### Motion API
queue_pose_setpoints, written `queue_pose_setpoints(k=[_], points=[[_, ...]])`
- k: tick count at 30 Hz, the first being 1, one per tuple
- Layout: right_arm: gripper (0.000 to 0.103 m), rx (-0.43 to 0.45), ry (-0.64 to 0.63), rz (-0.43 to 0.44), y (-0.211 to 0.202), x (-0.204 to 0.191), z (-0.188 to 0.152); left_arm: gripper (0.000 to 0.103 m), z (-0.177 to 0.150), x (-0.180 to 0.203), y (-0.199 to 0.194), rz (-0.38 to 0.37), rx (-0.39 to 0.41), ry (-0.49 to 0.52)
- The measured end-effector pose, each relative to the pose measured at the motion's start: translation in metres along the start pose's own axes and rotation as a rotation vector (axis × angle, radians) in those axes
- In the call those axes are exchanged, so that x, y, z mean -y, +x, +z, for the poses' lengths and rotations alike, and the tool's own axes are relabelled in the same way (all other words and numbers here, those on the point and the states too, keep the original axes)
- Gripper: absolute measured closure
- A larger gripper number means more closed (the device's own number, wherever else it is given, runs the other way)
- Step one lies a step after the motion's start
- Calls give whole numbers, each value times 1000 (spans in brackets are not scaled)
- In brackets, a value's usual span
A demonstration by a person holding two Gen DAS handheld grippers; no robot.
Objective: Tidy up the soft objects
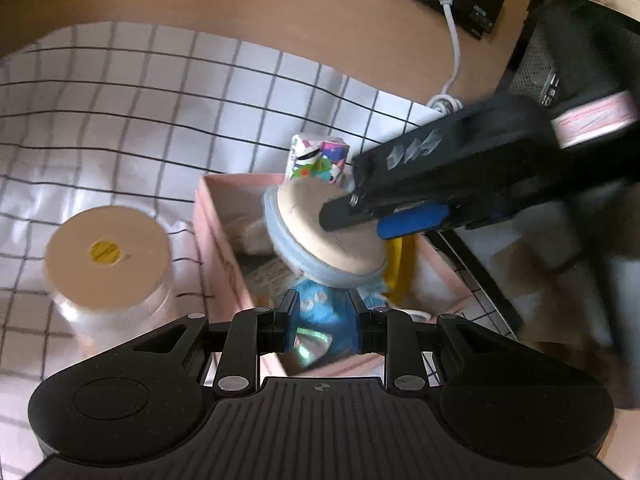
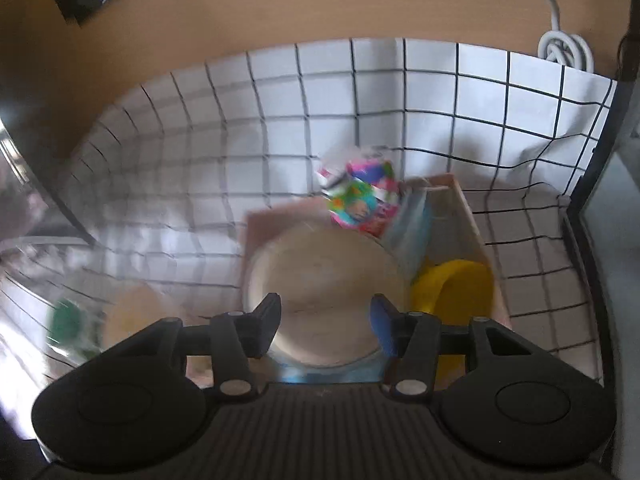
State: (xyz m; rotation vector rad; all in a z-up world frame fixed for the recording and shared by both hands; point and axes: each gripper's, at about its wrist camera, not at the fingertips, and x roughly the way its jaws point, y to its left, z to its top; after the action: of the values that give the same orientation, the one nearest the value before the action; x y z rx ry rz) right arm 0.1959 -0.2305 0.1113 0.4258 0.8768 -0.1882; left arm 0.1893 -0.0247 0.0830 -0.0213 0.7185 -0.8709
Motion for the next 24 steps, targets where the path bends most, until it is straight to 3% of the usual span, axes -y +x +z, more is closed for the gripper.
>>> queue_pose_setpoints(k=[6, 10, 13, 15, 19, 24], points=[[52, 97, -75, 64, -13, 12, -10, 76, -32, 19, -30, 180, 62, -71], [50, 189, -136, 126, -48, 22, -44, 76, -72, 44, -59, 339, 130, -112], [39, 260, -172, 184, -69, 33, -79, 76, -104, 57, -72, 441, 130, -184], [38, 278, -199, 232, -77, 41, -105, 76, -124, 63, -74, 510, 108, -214], [37, 192, -310, 247, -67, 42, -148, 76, -152, 69, -71, 624, 80, -226], [36, 70, -422, 206, -34, 32, -184, 74, -171, 78, -63, 642, 80, -246]])
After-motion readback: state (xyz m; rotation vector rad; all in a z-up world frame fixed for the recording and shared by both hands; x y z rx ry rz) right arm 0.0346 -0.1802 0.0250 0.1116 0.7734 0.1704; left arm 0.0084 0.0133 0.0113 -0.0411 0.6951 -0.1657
